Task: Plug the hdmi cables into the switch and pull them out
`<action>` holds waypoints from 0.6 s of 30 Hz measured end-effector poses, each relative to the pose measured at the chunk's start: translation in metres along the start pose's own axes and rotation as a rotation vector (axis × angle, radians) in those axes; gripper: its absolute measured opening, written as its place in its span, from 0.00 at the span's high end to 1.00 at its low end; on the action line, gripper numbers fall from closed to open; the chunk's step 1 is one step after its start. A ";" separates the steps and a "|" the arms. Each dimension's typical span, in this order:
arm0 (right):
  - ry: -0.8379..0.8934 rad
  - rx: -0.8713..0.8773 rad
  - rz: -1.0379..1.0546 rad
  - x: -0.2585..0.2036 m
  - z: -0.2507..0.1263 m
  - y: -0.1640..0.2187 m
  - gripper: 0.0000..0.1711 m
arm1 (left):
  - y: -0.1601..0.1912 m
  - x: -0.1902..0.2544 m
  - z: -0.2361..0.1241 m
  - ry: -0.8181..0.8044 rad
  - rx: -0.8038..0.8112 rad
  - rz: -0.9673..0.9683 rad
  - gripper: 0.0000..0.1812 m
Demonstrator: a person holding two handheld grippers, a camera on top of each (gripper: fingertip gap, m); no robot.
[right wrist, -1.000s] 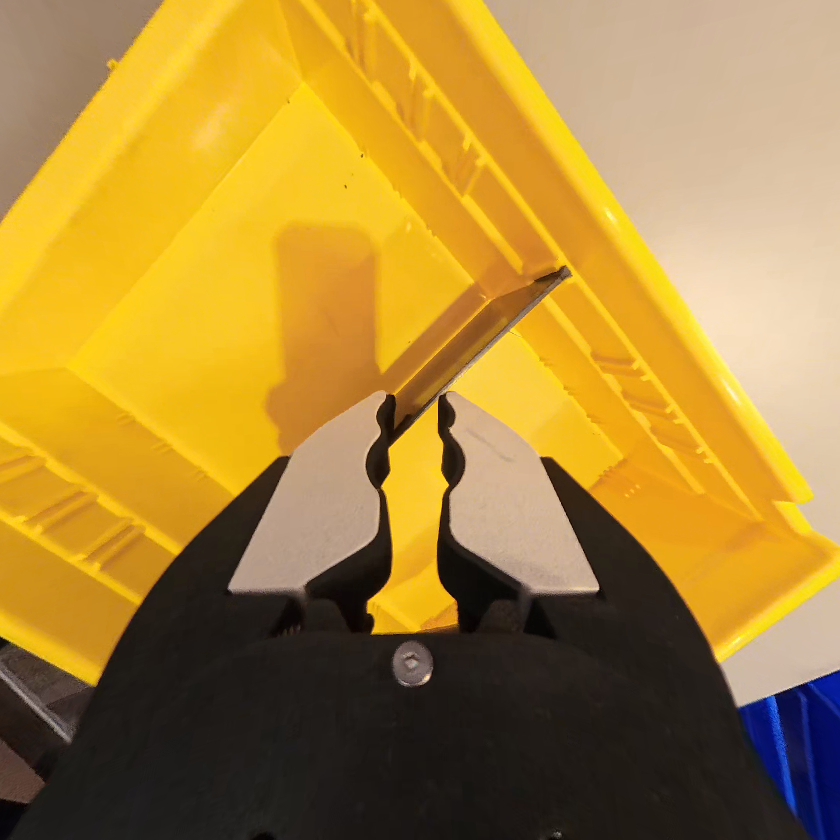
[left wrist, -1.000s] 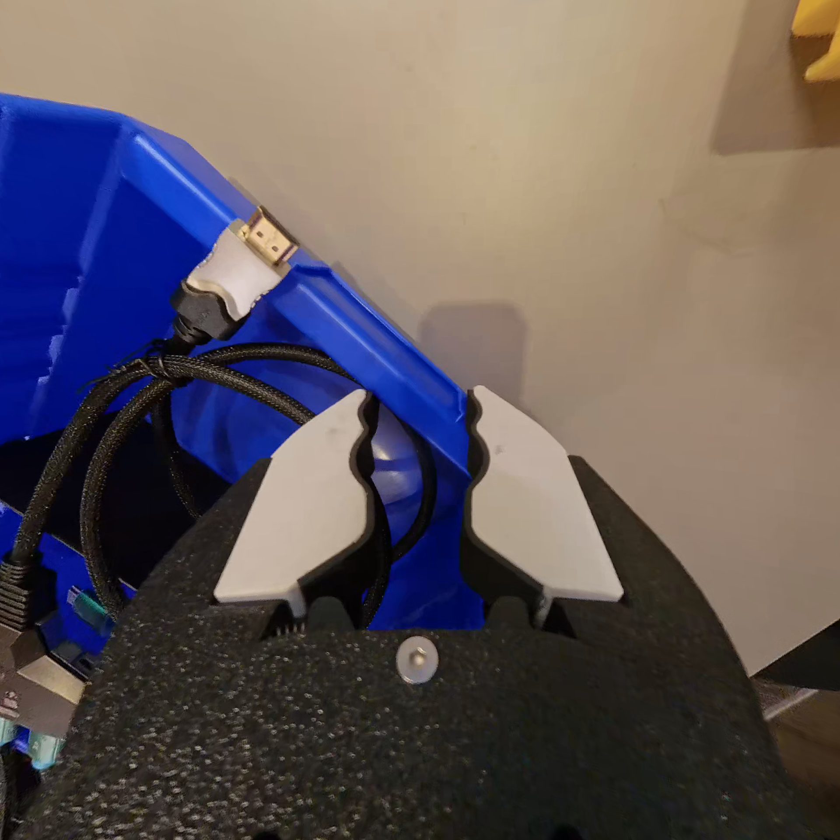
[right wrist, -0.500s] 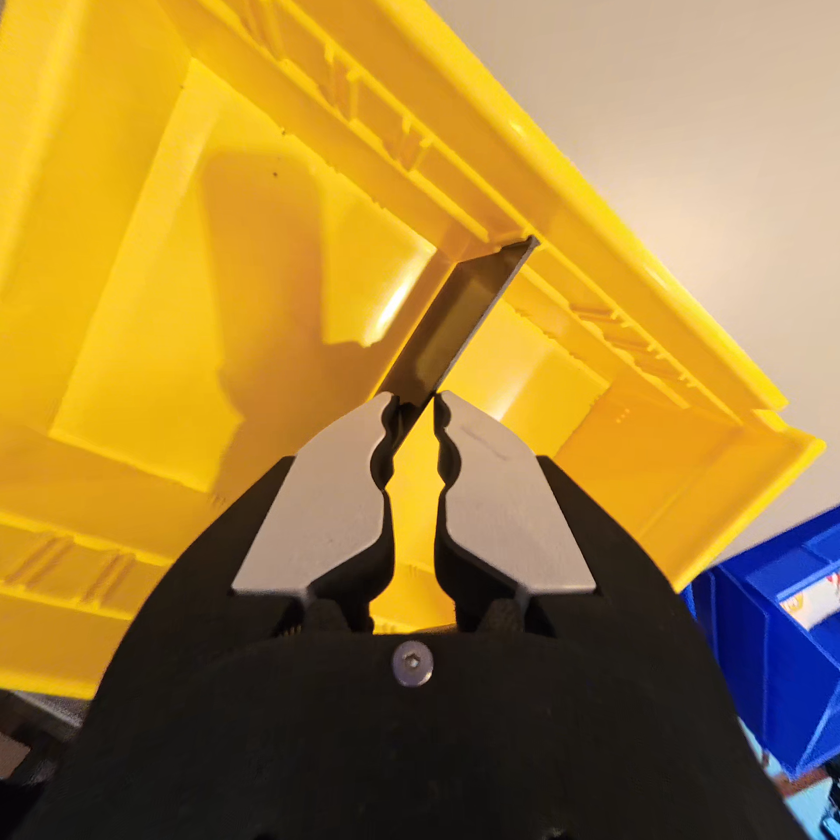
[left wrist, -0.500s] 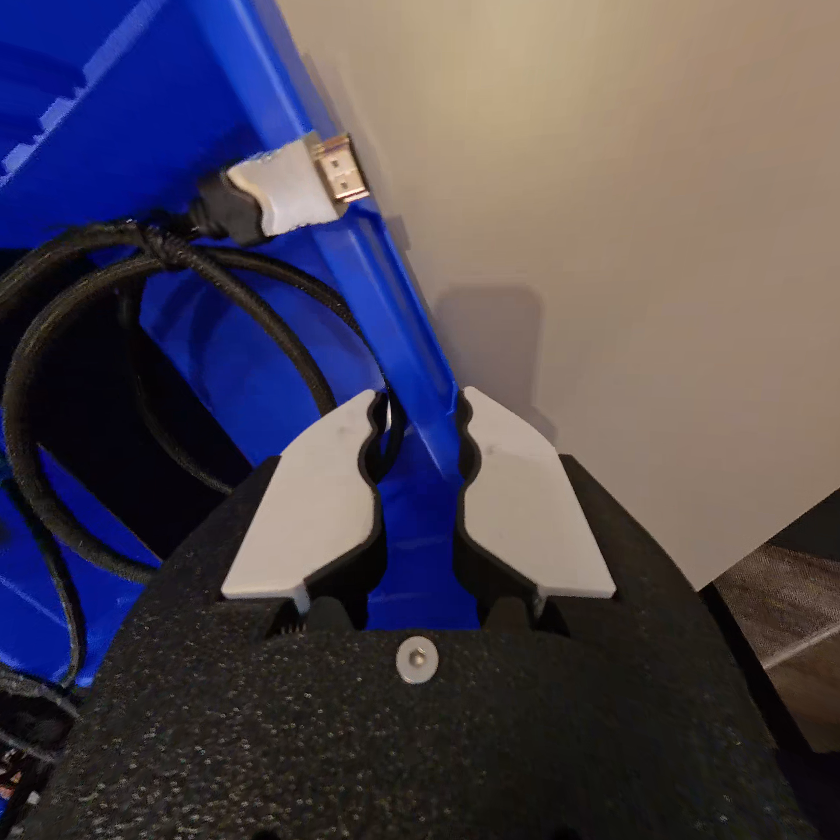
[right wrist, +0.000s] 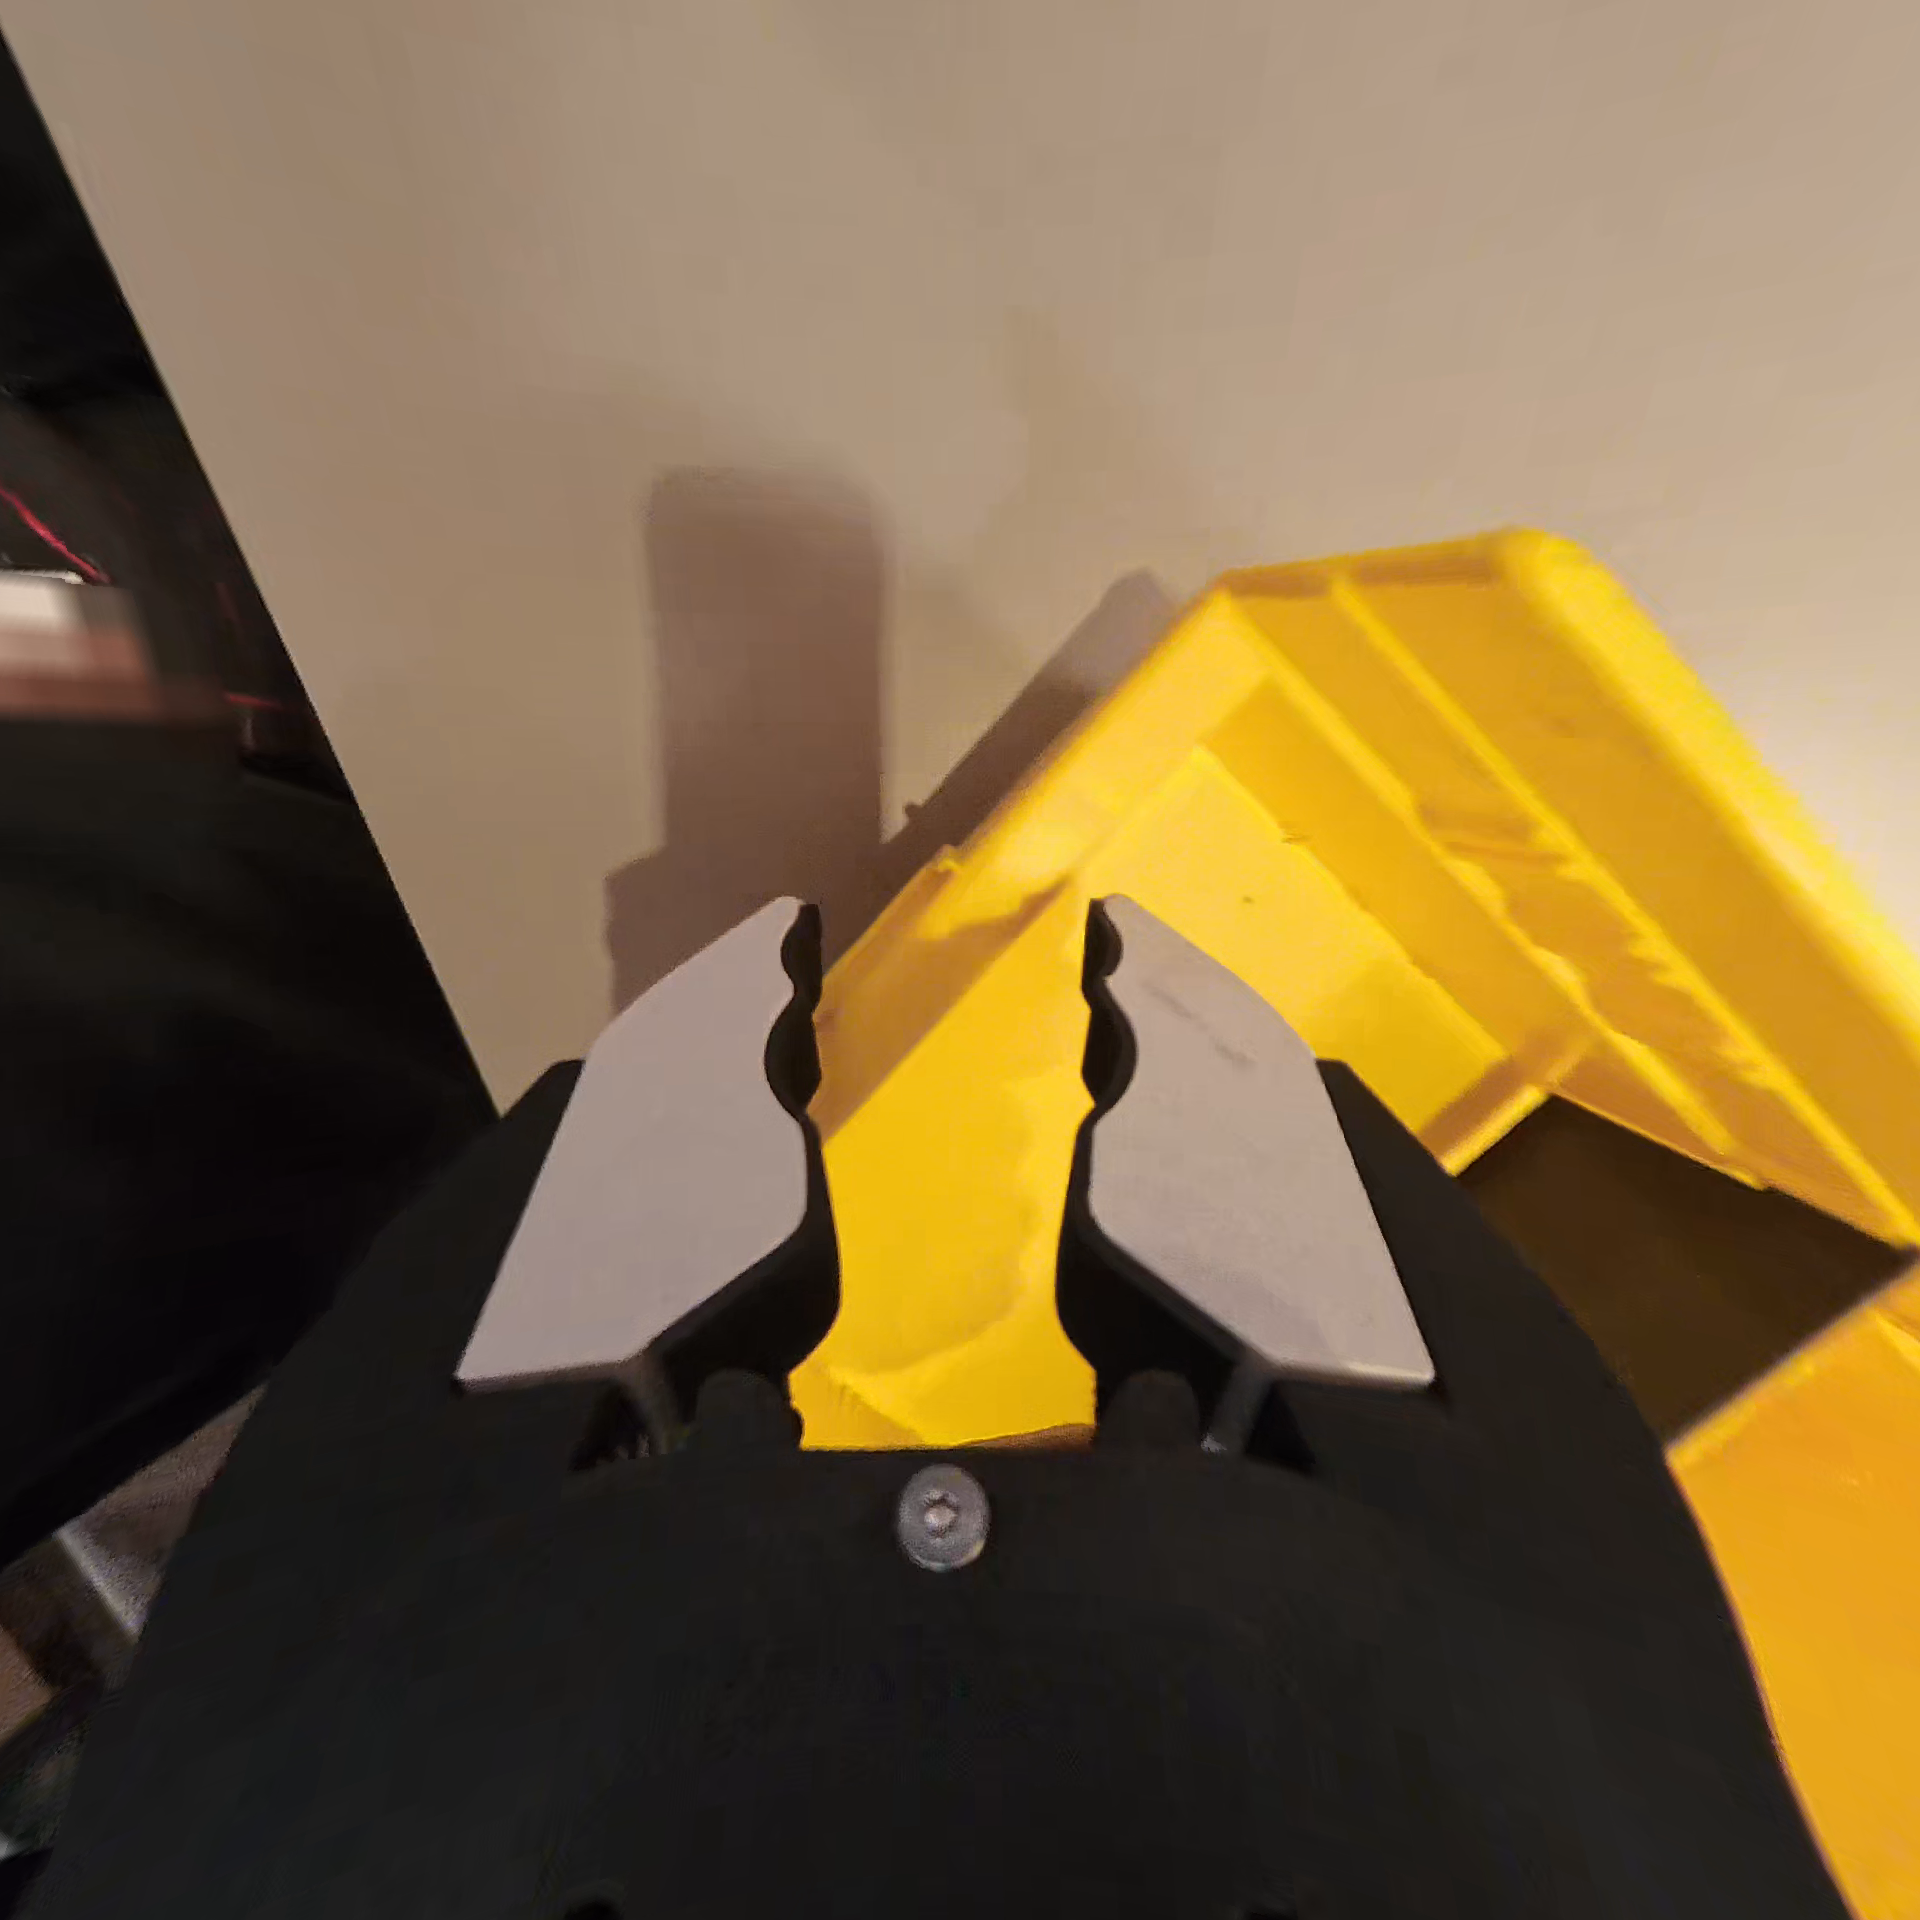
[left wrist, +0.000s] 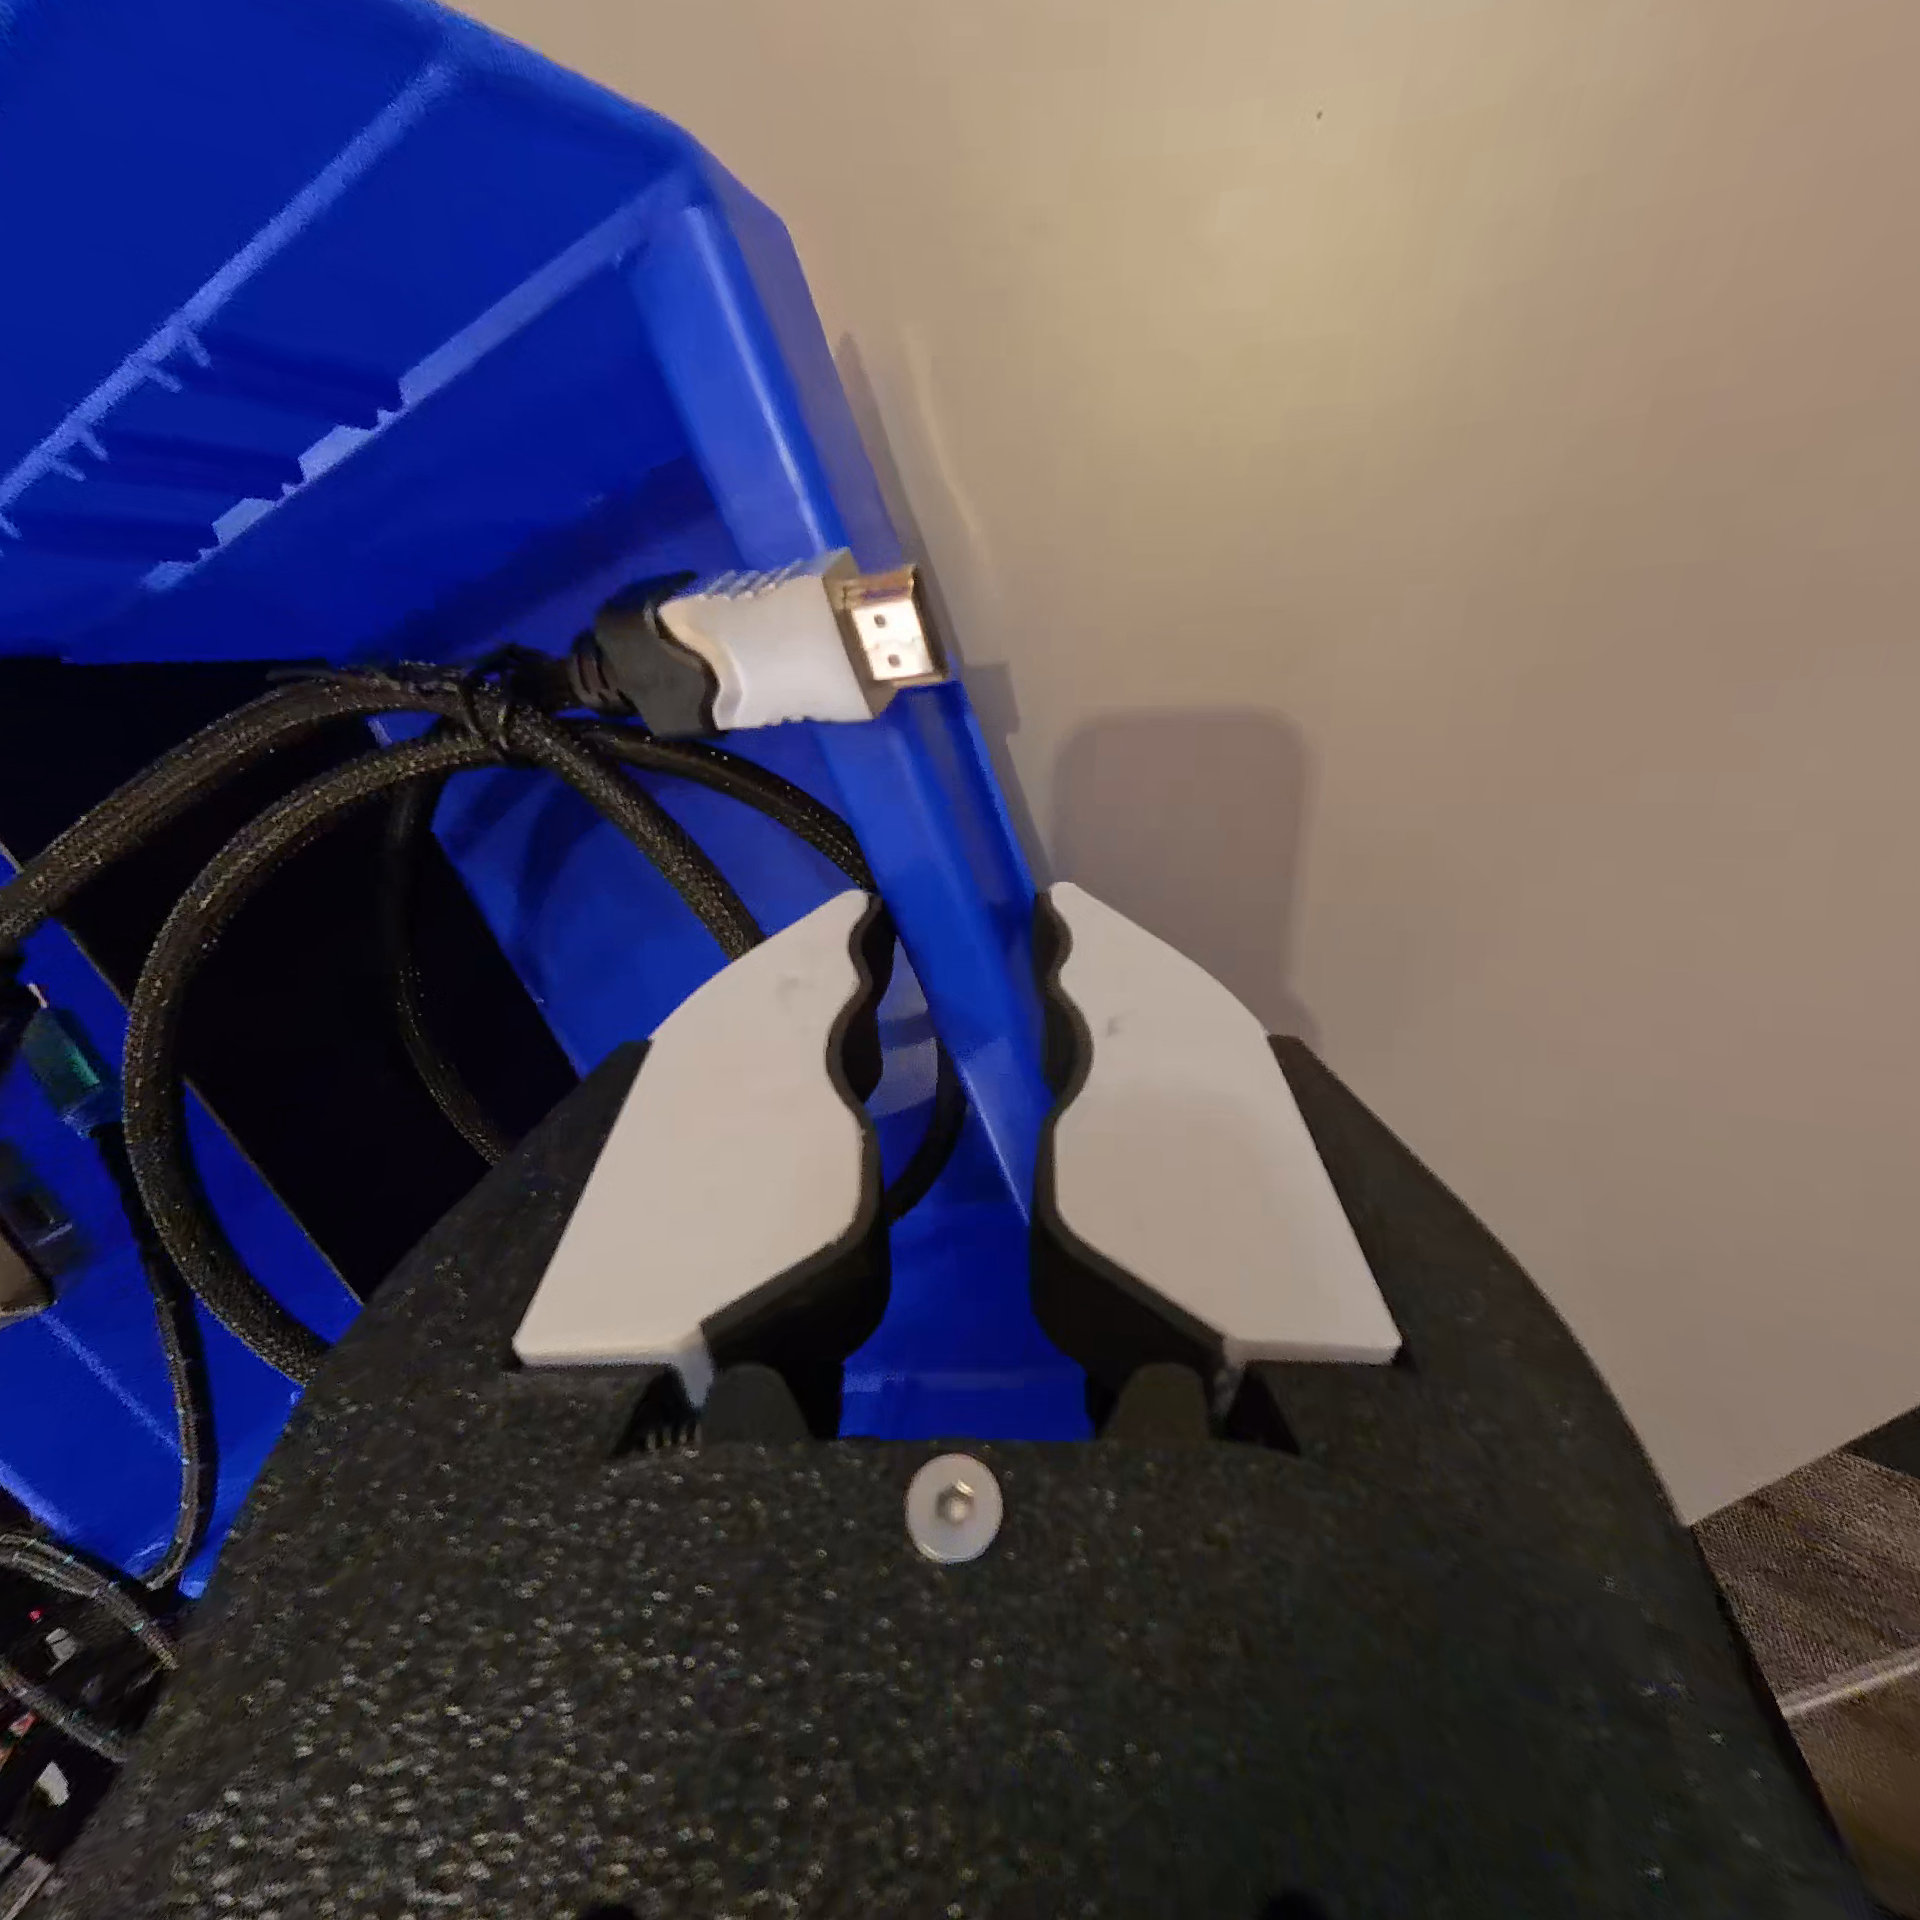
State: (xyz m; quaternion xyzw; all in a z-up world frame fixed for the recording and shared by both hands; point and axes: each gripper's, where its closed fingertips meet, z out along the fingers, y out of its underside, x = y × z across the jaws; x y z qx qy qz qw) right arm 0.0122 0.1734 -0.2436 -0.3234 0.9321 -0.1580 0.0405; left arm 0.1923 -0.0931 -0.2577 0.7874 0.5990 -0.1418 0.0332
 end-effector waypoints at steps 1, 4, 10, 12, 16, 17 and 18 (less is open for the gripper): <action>-0.009 -0.022 -0.015 -0.004 0.008 0.001 0.70 | -0.001 0.000 0.000 0.000 0.005 -0.005 0.85; 0.010 -0.055 -0.052 0.000 0.016 0.006 0.76 | 0.005 0.001 -0.002 0.012 0.009 -0.008 0.87; 0.018 -0.098 -0.235 -0.001 0.011 0.022 0.76 | 0.037 0.004 -0.007 0.049 0.002 0.034 0.88; 0.022 -0.124 -0.318 0.000 0.007 0.033 0.77 | 0.054 0.003 -0.009 0.046 -0.013 0.068 0.88; 0.069 -0.220 -0.361 0.012 -0.006 0.071 0.80 | 0.103 -0.001 -0.014 0.047 -0.082 0.082 0.89; 0.091 -0.257 -0.356 0.017 -0.010 0.083 0.81 | 0.117 -0.002 -0.015 0.045 -0.107 0.088 0.89; 0.114 -0.299 -0.345 0.023 -0.015 0.097 0.82 | 0.131 -0.004 -0.017 0.038 -0.132 0.102 0.89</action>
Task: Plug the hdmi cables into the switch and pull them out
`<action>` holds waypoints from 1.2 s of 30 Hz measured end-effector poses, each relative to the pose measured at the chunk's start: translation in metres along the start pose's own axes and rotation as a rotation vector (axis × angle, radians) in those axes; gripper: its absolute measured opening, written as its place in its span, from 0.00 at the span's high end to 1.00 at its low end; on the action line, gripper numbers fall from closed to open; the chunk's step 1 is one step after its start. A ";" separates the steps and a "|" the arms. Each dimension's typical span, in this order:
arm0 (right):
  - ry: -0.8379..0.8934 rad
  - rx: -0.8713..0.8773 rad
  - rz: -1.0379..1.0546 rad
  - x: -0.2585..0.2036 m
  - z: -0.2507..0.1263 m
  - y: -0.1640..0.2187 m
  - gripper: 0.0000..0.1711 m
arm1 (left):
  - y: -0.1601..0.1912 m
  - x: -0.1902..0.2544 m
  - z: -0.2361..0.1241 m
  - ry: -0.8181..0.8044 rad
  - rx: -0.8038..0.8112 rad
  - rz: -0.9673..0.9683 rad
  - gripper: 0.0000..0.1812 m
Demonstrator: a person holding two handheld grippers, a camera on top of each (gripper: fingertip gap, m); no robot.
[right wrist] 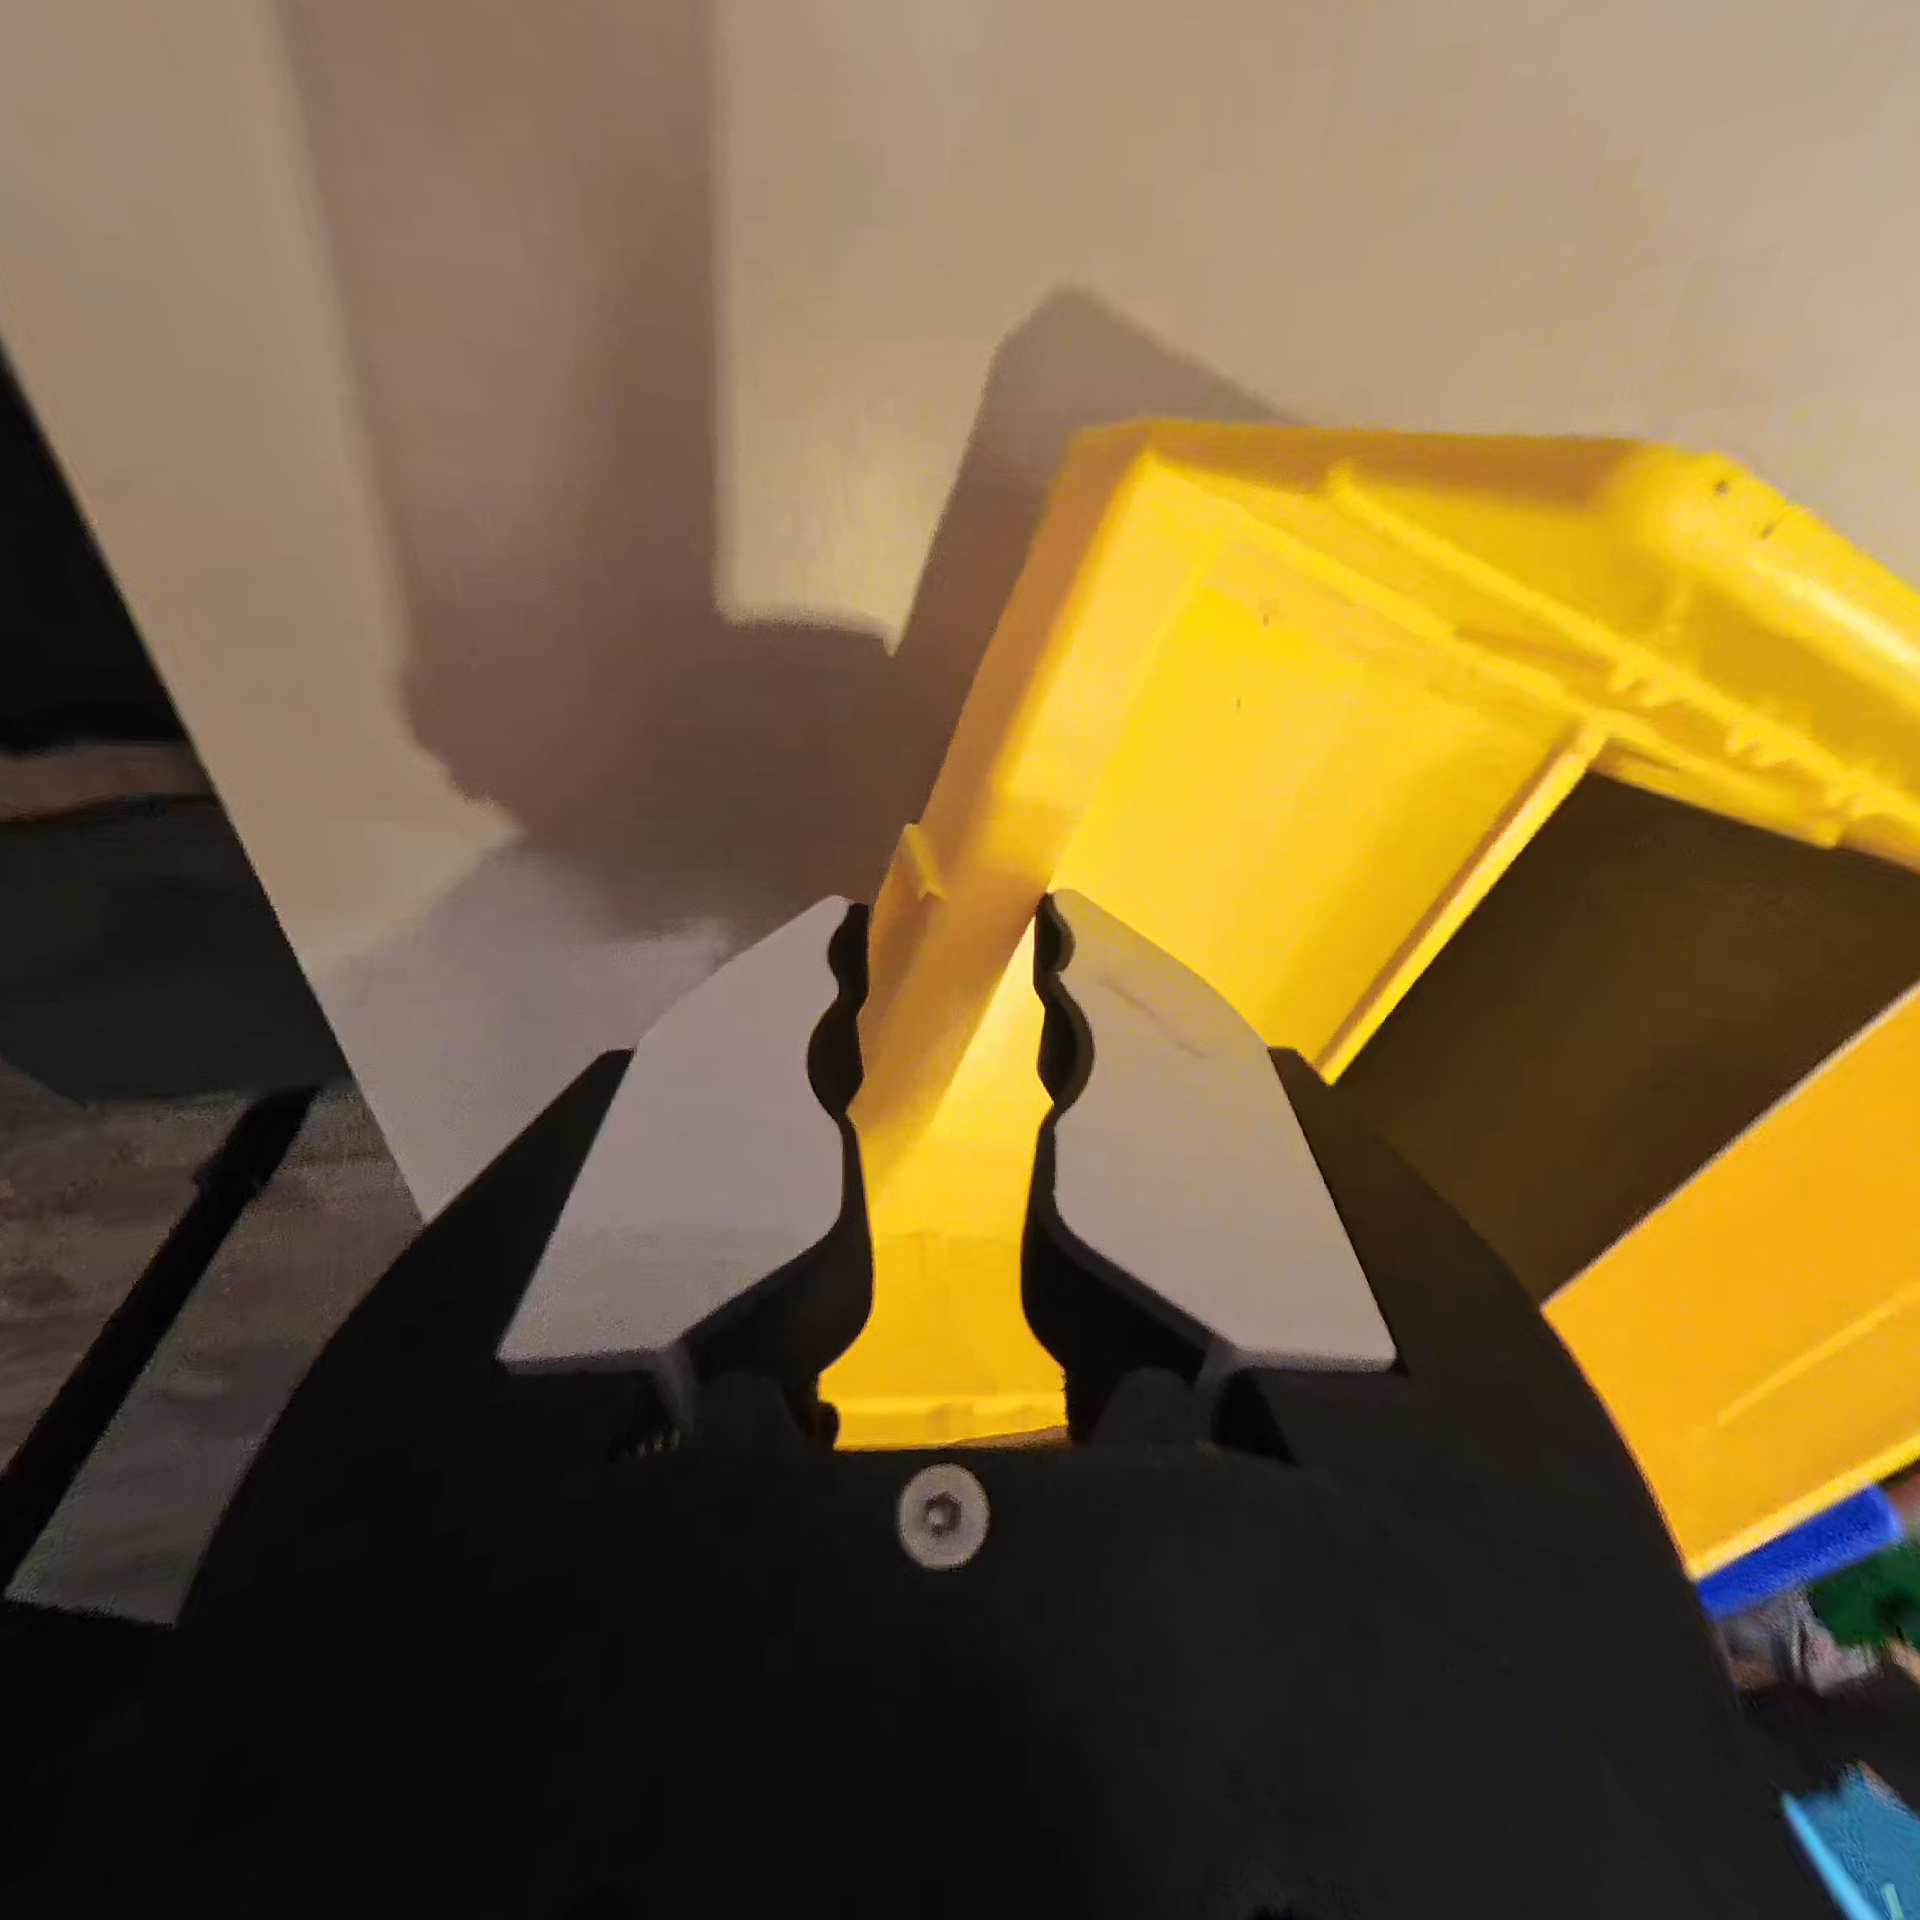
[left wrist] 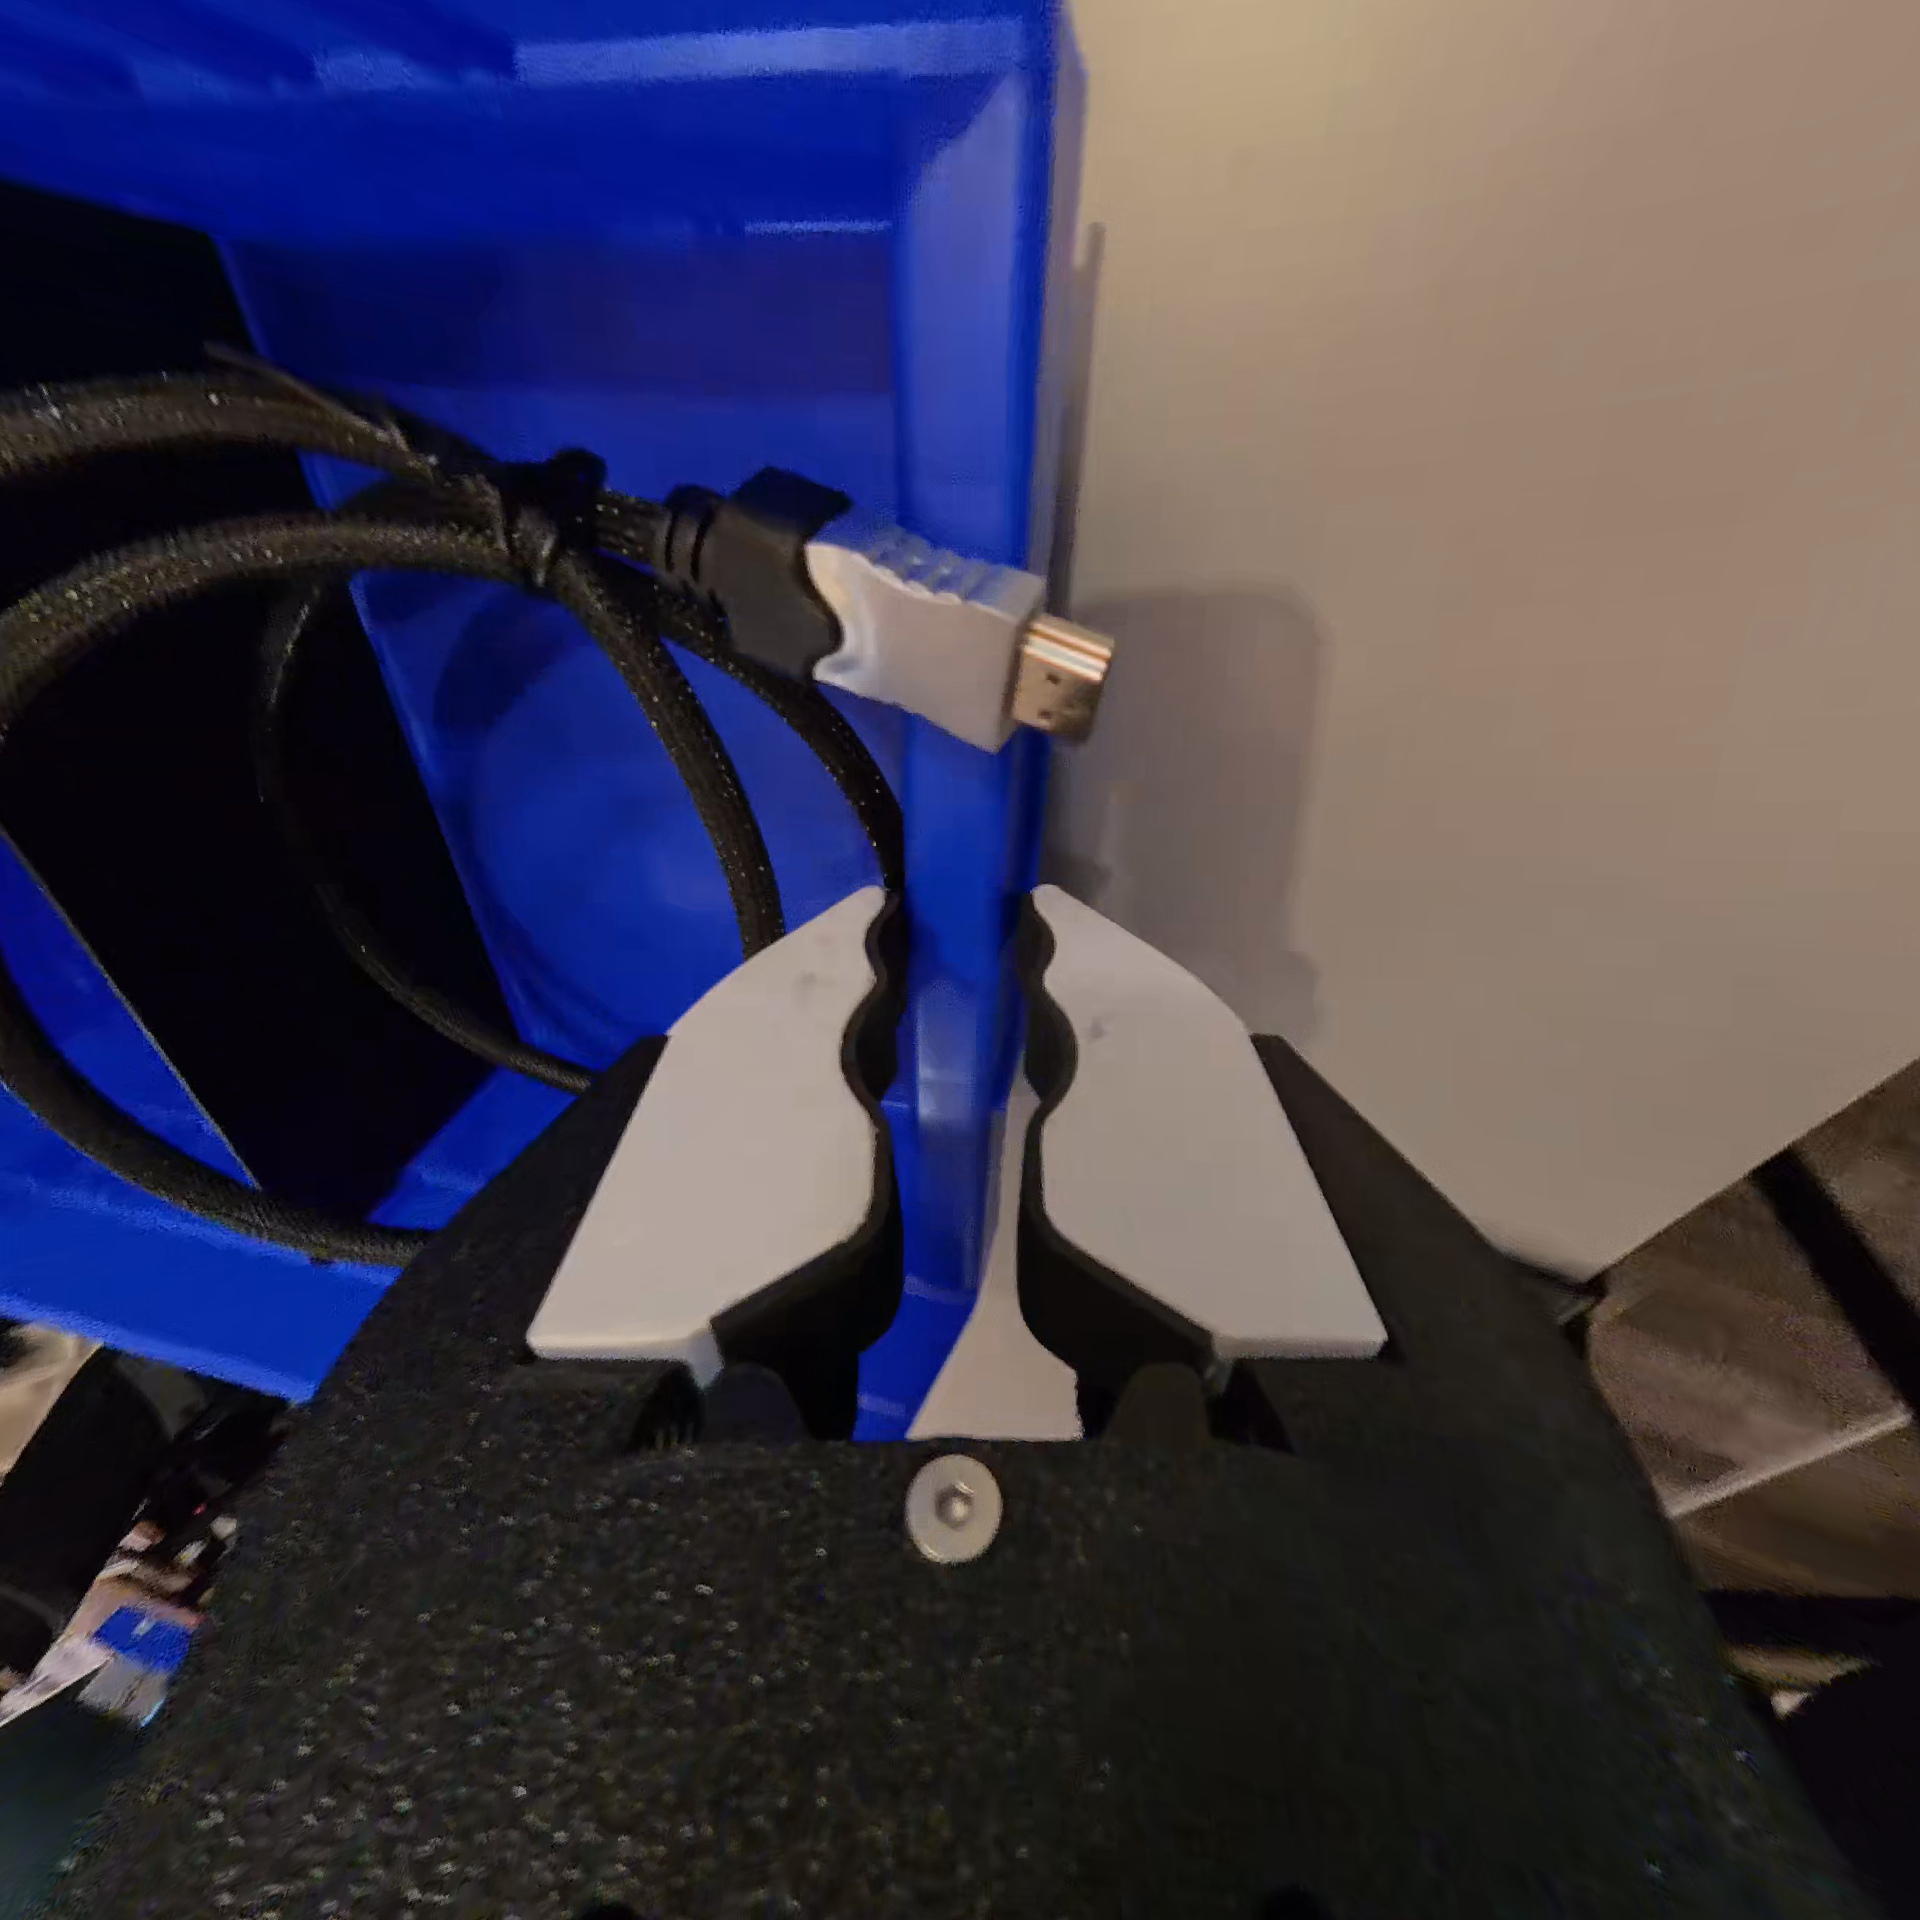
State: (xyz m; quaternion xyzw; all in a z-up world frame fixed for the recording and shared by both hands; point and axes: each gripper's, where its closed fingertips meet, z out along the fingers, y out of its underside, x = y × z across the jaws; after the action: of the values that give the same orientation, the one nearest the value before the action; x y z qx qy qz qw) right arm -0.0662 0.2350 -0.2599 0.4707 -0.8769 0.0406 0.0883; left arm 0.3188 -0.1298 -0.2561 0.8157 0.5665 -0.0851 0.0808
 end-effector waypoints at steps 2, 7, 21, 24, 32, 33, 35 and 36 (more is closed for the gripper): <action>0.034 -0.094 0.044 0.003 0.000 0.031 0.83 | 0.023 -0.001 0.001 -0.008 -0.044 0.006 0.89; 0.095 -0.113 0.201 0.009 0.001 0.066 0.75 | 0.034 0.001 0.004 -0.021 -0.003 0.016 0.85; 0.158 -0.079 0.290 0.031 0.021 0.118 0.83 | 0.073 0.004 0.015 0.040 0.022 -0.076 0.85; 0.166 -0.074 0.280 0.030 0.021 0.123 0.83 | 0.090 0.006 0.015 0.038 0.011 -0.082 0.84; 0.177 -0.079 0.254 0.028 0.021 0.135 0.83 | 0.108 0.000 0.017 0.039 0.012 -0.148 0.83; 0.178 -0.089 0.259 0.027 0.020 0.138 0.83 | 0.109 -0.002 0.017 0.035 0.012 -0.156 0.83; 0.178 -0.117 0.265 0.022 0.019 0.144 0.82 | 0.112 -0.004 0.018 0.026 0.025 -0.178 0.83; 0.180 -0.127 0.264 0.020 0.019 0.146 0.82 | 0.113 -0.005 0.018 0.023 0.035 -0.193 0.83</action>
State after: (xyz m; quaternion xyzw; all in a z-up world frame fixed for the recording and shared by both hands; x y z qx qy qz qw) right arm -0.2008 0.2969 -0.2728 0.3394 -0.9205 0.0386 0.1900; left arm 0.4219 -0.1770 -0.2688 0.7594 0.6419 -0.0928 0.0516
